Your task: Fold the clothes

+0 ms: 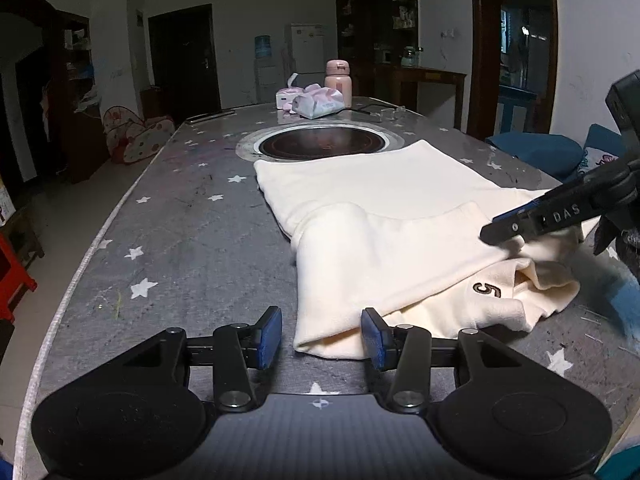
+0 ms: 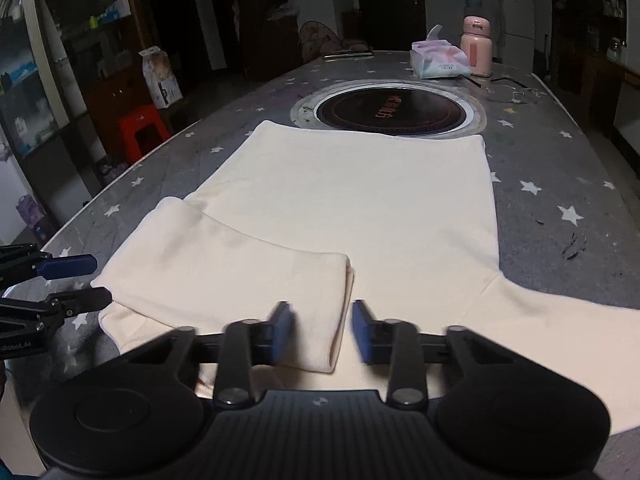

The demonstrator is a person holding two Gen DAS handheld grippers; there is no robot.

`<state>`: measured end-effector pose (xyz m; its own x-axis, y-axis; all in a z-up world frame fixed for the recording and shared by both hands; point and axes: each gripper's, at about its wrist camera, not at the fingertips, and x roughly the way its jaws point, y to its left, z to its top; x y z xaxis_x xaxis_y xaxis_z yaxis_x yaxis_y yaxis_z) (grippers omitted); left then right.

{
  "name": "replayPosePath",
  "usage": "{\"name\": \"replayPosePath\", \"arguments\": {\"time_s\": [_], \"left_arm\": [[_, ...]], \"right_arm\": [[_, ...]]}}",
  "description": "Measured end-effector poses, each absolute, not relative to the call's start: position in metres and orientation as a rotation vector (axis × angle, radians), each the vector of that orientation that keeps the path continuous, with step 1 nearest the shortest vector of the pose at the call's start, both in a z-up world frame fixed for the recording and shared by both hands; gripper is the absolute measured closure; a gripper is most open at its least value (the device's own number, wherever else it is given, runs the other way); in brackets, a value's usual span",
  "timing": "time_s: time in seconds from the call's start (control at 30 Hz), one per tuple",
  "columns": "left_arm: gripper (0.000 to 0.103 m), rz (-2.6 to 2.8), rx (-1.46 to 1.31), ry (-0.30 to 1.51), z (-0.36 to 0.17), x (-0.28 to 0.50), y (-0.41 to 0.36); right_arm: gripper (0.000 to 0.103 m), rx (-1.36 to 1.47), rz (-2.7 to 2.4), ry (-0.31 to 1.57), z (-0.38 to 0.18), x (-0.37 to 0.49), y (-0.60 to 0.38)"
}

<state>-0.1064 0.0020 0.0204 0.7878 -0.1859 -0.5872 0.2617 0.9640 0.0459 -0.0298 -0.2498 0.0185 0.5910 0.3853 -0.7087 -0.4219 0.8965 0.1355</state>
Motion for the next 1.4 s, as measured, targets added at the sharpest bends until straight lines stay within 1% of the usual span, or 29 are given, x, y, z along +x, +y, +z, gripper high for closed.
{"name": "replayPosePath", "arguments": {"time_s": [0.13, 0.2, 0.23, 0.27, 0.3, 0.37, 0.4, 0.43, 0.47, 0.53, 0.57, 0.67, 0.9, 0.97, 1.03, 1.1, 1.13, 1.2, 1.3, 1.33, 1.4], "left_arm": [[0.055, -0.253, 0.135, 0.62, 0.016, -0.105, 0.0], [0.054, -0.256, 0.135, 0.618, 0.015, -0.106, 0.001], [0.054, -0.255, 0.134, 0.617, 0.015, -0.106, 0.001], [0.054, -0.256, 0.132, 0.617, 0.015, -0.107, 0.002], [0.053, -0.256, 0.13, 0.617, 0.015, -0.107, 0.002], [0.053, -0.255, 0.129, 0.616, 0.015, -0.108, 0.003], [0.052, -0.253, 0.129, 0.616, 0.015, -0.108, 0.003], [0.051, -0.251, 0.13, 0.616, 0.014, -0.108, 0.003], [0.051, -0.249, 0.13, 0.616, 0.014, -0.108, 0.003], [0.051, -0.249, 0.134, 0.614, 0.015, -0.108, 0.002], [0.051, -0.249, 0.137, 0.612, 0.015, -0.108, 0.001], [0.051, -0.247, 0.154, 0.608, 0.014, -0.108, -0.001], [0.052, -0.238, 0.191, 0.596, 0.014, -0.11, -0.005], [0.056, -0.239, 0.2, 0.591, 0.014, -0.11, -0.007], [0.066, -0.236, 0.218, 0.581, 0.013, -0.112, -0.008], [0.088, -0.238, 0.225, 0.58, 0.013, -0.113, -0.009], [0.092, -0.235, 0.223, 0.582, 0.013, -0.114, -0.009], [0.096, -0.23, 0.222, 0.584, 0.013, -0.115, -0.008], [0.096, -0.224, 0.233, 0.591, 0.013, -0.118, -0.006], [0.096, -0.226, 0.233, 0.597, 0.014, -0.119, -0.004], [0.091, -0.24, 0.225, 0.616, 0.016, -0.12, 0.0]], "right_arm": [[0.089, -0.053, 0.463, 0.814, 0.02, -0.03, -0.25], [0.084, -0.04, 0.462, 0.814, 0.019, -0.029, -0.251], [0.08, -0.031, 0.463, 0.813, 0.018, -0.028, -0.252], [0.067, -0.021, 0.463, 0.812, 0.018, -0.027, -0.252], [0.063, -0.018, 0.466, 0.808, 0.018, -0.026, -0.252], [0.062, -0.017, 0.474, 0.798, 0.017, -0.025, -0.249], [0.063, -0.022, 0.475, 0.795, 0.016, -0.024, -0.248], [0.067, -0.032, 0.472, 0.791, 0.016, -0.024, -0.246], [0.079, -0.042, 0.467, 0.788, 0.016, -0.024, -0.244], [0.093, -0.053, 0.466, 0.778, 0.019, -0.025, -0.242], [0.096, -0.054, 0.47, 0.769, 0.023, -0.025, -0.242], [0.097, -0.077, 0.48, 0.722, 0.038, -0.031, -0.24], [0.097, -0.166, 0.497, 0.57, 0.093, -0.053, -0.23], [0.097, -0.196, 0.478, 0.544, 0.103, -0.058, -0.23], [0.097, -0.207, 0.458, 0.534, 0.108, -0.061, -0.232], [0.097, -0.21, 0.431, 0.546, 0.104, -0.06, -0.236], [0.097, -0.209, 0.416, 0.558, 0.1, -0.059, -0.238], [0.097, -0.194, 0.394, 0.601, 0.084, -0.054, -0.243], [0.096, -0.172, 0.37, 0.677, 0.056, -0.045, -0.25], [0.096, -0.162, 0.366, 0.709, 0.047, -0.042, -0.252], [0.094, -0.158, 0.35, 0.733, 0.037, -0.041, -0.256]]}}
